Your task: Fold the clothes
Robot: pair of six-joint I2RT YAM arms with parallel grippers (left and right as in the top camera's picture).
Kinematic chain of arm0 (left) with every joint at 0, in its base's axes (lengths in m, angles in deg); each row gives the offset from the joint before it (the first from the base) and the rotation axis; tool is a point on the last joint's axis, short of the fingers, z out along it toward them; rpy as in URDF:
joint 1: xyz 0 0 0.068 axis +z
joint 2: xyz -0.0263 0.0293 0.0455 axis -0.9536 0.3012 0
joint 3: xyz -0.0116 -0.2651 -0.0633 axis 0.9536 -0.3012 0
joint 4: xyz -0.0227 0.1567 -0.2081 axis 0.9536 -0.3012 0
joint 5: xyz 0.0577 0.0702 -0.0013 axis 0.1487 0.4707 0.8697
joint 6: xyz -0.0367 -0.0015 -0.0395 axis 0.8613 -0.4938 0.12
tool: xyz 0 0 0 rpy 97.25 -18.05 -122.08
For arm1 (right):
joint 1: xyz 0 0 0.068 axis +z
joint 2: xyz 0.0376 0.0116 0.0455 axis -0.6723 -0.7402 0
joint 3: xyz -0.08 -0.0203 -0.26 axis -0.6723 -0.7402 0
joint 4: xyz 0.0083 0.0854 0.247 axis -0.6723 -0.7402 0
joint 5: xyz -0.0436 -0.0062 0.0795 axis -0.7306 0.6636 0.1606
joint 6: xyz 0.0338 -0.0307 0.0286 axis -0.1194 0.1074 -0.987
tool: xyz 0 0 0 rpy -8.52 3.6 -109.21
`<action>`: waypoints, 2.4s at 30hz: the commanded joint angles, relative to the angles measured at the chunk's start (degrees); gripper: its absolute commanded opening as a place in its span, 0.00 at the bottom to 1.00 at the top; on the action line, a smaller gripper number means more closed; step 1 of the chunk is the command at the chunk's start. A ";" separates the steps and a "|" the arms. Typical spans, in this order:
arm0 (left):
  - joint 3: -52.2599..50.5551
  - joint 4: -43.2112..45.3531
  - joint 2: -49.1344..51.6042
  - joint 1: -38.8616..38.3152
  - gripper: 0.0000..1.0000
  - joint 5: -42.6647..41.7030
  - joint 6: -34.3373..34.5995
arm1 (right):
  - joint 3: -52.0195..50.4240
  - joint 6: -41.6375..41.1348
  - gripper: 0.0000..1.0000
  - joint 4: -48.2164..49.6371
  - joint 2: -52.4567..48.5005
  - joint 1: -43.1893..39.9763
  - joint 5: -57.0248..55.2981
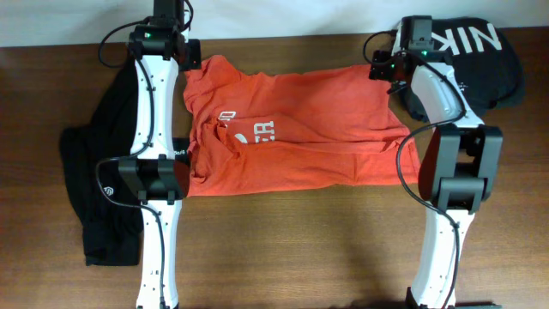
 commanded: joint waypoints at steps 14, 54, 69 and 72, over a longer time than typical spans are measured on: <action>0.74 0.44 -3.10 0.02 0.01 0.07 0.13 | 0.85 -4.81 0.67 12.59 -8.20 -0.17 -4.83; 0.11 -19.28 -13.35 4.55 0.01 -1.05 -1.46 | 48.19 0.70 0.04 -65.16 -5.16 -8.02 10.36; -11.96 -20.81 -13.31 4.04 0.01 -6.38 -6.40 | 31.80 3.13 0.04 -65.16 -5.16 -10.05 8.79; -14.10 -20.81 -13.31 3.93 0.01 -6.29 -7.52 | 29.05 3.37 0.04 -64.89 -5.16 -11.67 8.76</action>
